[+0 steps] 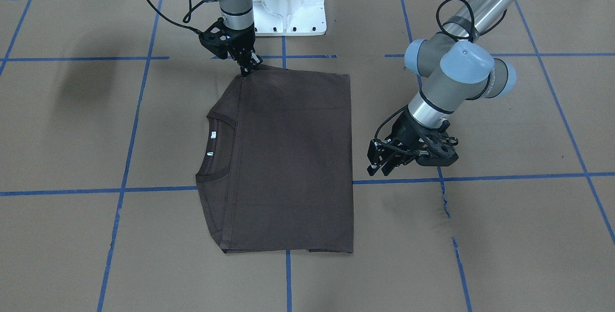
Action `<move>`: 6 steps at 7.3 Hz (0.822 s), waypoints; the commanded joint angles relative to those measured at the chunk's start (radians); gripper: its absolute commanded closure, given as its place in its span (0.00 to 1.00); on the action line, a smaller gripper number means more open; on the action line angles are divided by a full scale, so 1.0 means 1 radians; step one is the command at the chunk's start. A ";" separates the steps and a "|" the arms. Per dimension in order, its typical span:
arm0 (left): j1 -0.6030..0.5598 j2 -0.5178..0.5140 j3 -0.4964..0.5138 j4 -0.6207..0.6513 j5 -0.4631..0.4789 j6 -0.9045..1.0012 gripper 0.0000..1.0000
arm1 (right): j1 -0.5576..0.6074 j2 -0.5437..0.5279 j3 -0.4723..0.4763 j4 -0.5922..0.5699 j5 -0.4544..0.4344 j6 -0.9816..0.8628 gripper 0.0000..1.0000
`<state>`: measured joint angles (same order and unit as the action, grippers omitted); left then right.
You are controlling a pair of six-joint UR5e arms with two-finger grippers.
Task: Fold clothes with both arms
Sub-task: 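Bring the left gripper to the shirt's other corner nearest the robot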
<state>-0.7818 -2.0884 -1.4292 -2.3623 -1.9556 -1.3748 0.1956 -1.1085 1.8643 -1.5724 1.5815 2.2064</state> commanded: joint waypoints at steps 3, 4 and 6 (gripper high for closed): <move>0.121 0.075 -0.162 0.003 0.106 -0.232 0.51 | 0.025 -0.022 0.079 -0.012 0.057 -0.002 1.00; 0.219 0.097 -0.219 0.041 0.218 -0.306 0.51 | 0.030 -0.033 0.091 -0.012 0.060 -0.004 1.00; 0.346 0.158 -0.389 0.187 0.276 -0.389 0.51 | 0.034 -0.036 0.095 -0.012 0.064 -0.004 1.00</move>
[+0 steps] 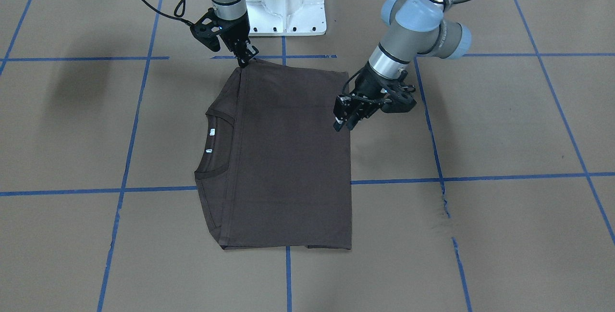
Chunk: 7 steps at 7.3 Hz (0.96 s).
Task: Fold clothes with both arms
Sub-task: 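Bring the left gripper to the shirt's other corner nearest the robot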
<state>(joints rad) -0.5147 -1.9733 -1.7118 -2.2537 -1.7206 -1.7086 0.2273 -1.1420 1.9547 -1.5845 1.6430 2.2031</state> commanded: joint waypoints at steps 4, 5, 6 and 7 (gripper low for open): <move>0.211 0.111 -0.164 0.204 0.174 -0.100 0.51 | 0.010 -0.031 0.032 -0.002 0.005 -0.005 1.00; 0.234 0.126 -0.164 0.212 0.179 -0.101 0.51 | 0.010 -0.032 0.032 -0.002 0.005 -0.003 1.00; 0.255 0.131 -0.164 0.236 0.184 -0.106 0.51 | 0.010 -0.032 0.030 -0.002 0.005 -0.005 1.00; 0.255 0.131 -0.173 0.238 0.184 -0.106 0.51 | 0.009 -0.032 0.030 -0.002 0.005 -0.005 1.00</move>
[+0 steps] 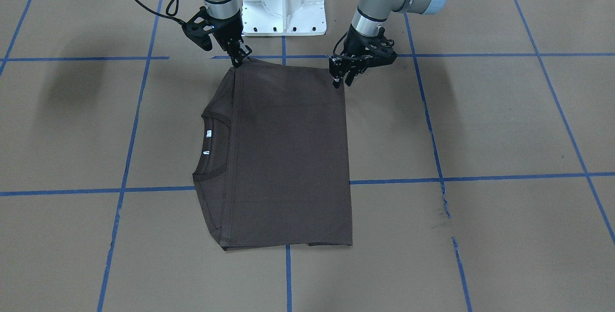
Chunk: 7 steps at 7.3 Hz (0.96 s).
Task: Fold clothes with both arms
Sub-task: 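Bring the left gripper to the shirt's other corner nearest the robot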
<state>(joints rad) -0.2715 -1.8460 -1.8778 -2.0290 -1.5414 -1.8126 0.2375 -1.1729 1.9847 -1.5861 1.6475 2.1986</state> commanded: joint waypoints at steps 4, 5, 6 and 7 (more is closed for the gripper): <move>0.049 0.008 -0.027 0.056 0.004 -0.010 0.51 | -0.001 0.001 -0.001 0.000 0.000 0.000 1.00; 0.055 0.008 -0.027 0.058 0.006 -0.010 0.53 | -0.001 0.001 -0.001 0.000 0.000 0.000 1.00; 0.058 0.008 -0.029 0.056 0.006 -0.010 0.54 | -0.001 0.001 -0.001 0.000 0.000 0.000 1.00; 0.058 0.007 -0.030 0.058 0.004 -0.010 0.61 | -0.001 0.001 -0.001 0.000 0.000 0.000 1.00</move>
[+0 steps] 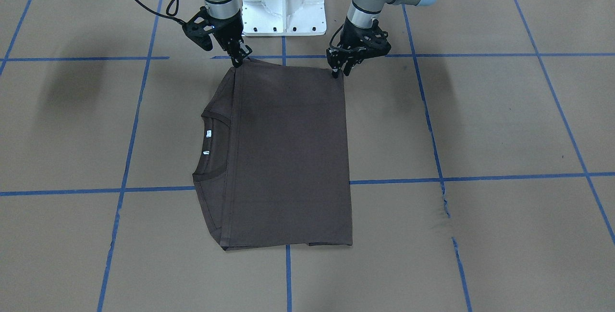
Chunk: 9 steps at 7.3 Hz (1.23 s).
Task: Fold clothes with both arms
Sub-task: 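Bring the left gripper to the shirt's other corner nearest the robot, then grasp both corners of the shirt nearest the robot with both grippers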
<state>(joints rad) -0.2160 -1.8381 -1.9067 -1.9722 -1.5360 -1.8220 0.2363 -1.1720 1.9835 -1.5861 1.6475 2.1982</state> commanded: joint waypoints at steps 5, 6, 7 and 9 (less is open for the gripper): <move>0.010 -0.001 -0.041 0.009 0.001 -0.037 1.00 | 0.000 -0.001 0.003 0.000 0.000 0.000 1.00; 0.042 -0.001 -0.101 0.082 0.001 -0.065 1.00 | 0.000 -0.003 0.024 0.000 0.006 0.002 1.00; 0.082 -0.001 -0.189 0.170 -0.001 -0.101 1.00 | -0.005 -0.023 0.075 -0.009 0.005 0.005 1.00; 0.157 -0.007 -0.312 0.309 0.008 -0.341 1.00 | -0.034 -0.031 0.264 -0.220 0.017 0.003 1.00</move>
<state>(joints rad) -0.1090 -1.8407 -2.1411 -1.7499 -1.5341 -2.0274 0.2154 -1.1991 2.1289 -1.6801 1.6554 2.2020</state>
